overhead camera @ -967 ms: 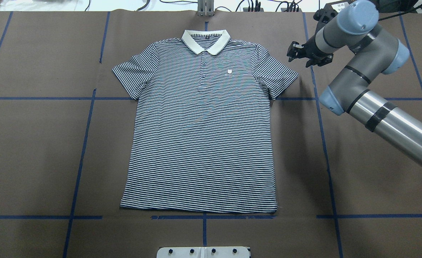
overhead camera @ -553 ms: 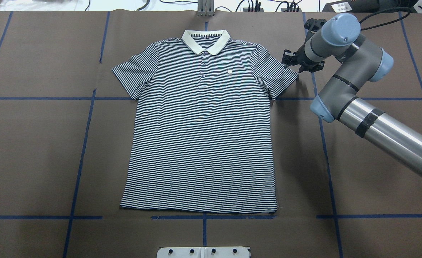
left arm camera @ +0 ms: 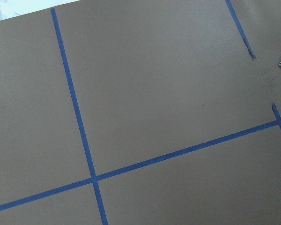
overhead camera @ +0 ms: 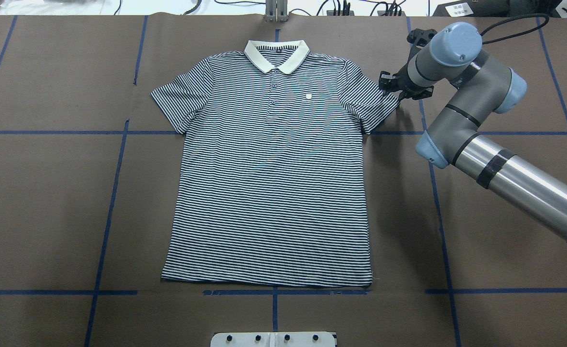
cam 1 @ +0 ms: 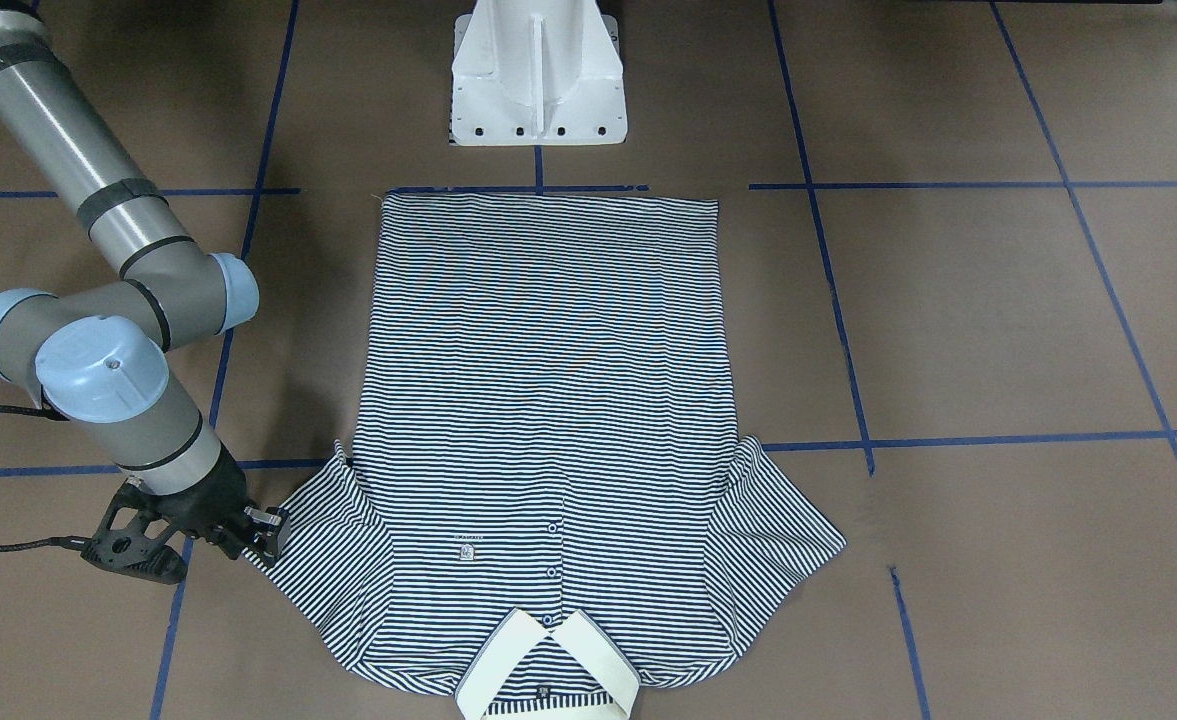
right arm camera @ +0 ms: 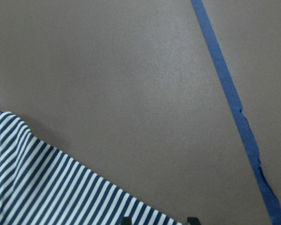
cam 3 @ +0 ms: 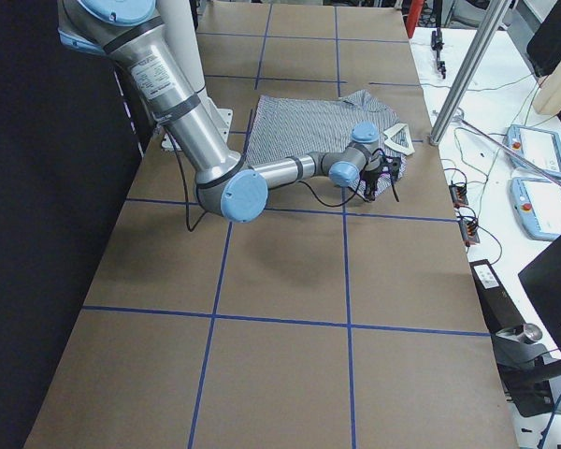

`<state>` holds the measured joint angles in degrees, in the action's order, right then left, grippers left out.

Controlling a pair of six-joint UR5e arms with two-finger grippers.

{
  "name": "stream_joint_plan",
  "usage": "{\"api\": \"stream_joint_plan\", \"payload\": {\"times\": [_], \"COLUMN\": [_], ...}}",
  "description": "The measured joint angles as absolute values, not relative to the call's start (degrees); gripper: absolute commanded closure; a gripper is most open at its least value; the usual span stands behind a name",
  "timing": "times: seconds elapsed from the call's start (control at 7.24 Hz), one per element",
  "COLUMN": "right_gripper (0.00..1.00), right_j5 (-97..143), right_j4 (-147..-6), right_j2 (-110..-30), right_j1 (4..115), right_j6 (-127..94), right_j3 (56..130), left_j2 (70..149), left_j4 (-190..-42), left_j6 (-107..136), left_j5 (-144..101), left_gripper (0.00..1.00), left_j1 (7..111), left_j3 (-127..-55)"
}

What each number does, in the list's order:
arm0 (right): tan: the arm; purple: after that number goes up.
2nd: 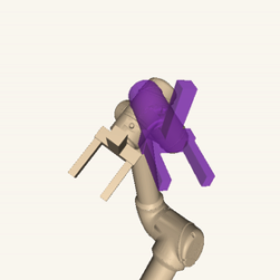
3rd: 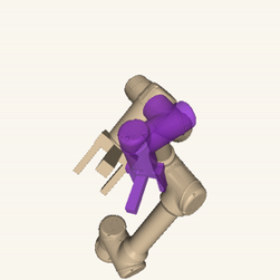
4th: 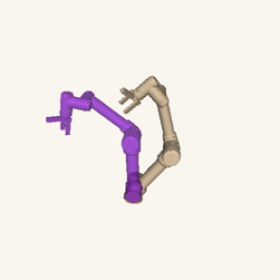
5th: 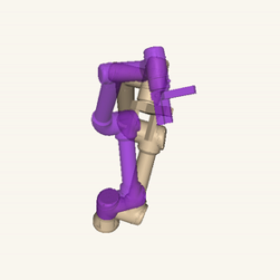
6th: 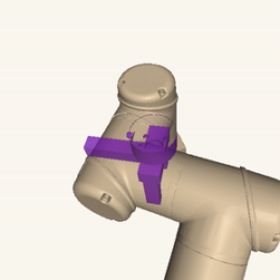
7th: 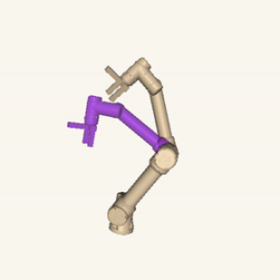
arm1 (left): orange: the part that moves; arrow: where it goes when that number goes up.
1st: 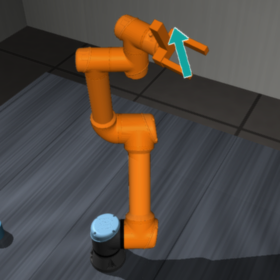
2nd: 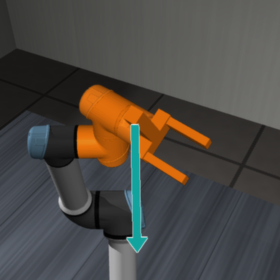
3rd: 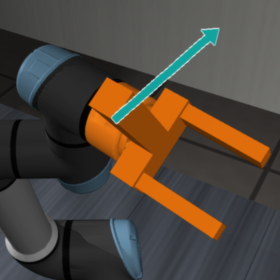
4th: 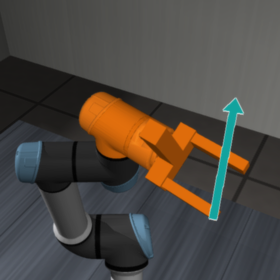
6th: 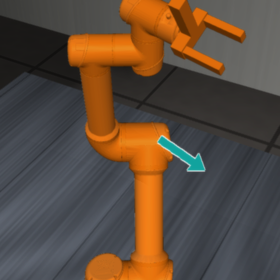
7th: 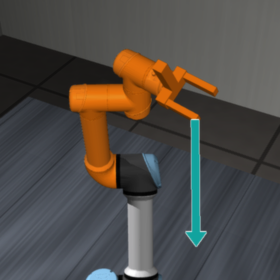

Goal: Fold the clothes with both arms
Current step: 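Move the right gripper toward the shirt's shoulder nearest it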

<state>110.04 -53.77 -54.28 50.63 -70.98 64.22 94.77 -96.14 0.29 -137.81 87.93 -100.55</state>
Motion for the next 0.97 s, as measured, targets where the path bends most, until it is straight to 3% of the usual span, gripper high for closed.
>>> {"api": "stream_joint_plan", "payload": {"times": [0.28, 0.41, 0.55, 0.69, 0.97], "right_gripper": [0.44, 0.52, 0.86, 1.0, 1.0], "right_j5": [109.9, 109.9, 109.8, 109.8, 109.9], "right_j4": [-53.7, -53.7, -53.7, -53.7, -53.7], "right_j2": [-54.9, -55.3, -55.8, -55.9, -55.7], "right_j1": [50.7, 50.7, 50.7, 50.6, 50.6], "right_j6": [-70.7, -70.7, -70.7, -70.7, -70.7], "right_j3": [64.4, 64.5, 64.5, 64.6, 64.8], "left_j2": [94.8, 94.8, 94.8, 94.8, 94.8], "left_j4": [-96.2, -96.2, -96.2, -96.2, -96.2], "left_j6": [0.3, 0.4, 0.4, 0.4, 0.9], "left_j5": [-137.8, -137.9, -137.9, -137.9, -137.9], "left_gripper": [0.0, 0.0, 0.0, 0.0, 0.0], "left_j1": [87.9, 87.9, 87.8, 87.8, 87.7], "left_j3": [-100.6, -100.6, -100.7, -100.7, -100.7]}}
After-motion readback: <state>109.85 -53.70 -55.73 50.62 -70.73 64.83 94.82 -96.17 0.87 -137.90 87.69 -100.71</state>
